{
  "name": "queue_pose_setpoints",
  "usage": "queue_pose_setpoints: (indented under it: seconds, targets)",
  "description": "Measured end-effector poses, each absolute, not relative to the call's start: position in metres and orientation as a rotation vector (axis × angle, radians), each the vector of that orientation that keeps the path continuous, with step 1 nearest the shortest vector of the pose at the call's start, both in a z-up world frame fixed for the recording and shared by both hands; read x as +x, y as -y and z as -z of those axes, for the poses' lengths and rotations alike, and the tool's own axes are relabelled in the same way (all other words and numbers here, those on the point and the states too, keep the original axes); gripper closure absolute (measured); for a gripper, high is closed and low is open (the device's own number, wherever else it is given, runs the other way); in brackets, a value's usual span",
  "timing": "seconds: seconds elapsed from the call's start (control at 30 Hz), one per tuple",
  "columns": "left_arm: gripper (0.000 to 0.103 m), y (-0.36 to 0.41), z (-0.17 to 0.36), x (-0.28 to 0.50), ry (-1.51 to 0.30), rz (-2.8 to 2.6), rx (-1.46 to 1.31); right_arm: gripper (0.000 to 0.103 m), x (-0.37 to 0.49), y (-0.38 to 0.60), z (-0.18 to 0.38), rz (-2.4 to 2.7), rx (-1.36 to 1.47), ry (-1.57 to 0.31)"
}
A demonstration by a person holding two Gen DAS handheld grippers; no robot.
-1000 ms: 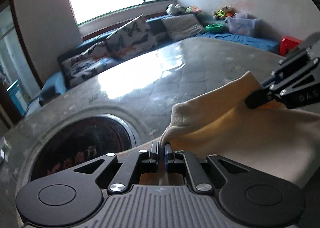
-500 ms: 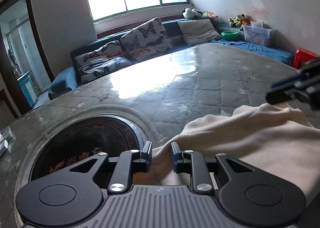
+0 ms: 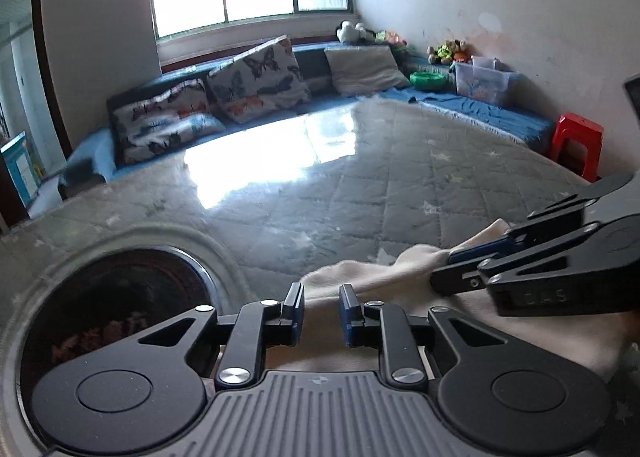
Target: Fold clothes
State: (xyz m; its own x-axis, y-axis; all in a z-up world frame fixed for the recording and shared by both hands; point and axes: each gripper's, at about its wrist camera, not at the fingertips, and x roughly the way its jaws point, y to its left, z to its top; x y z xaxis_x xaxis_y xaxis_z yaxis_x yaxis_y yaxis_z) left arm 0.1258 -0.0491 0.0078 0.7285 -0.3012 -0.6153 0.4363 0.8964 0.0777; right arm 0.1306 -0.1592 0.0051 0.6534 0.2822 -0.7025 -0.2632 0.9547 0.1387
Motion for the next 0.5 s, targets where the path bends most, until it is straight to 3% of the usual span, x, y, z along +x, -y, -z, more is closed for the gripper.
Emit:
queue_pose_setpoints:
  seconds: [0.5]
  targets:
    - [0.082, 0.050, -0.001, 0.130, -0.651, 0.382, 0.213, 0.087, 0.064, 0.194, -0.013, -0.284, 0.034, -0.795]
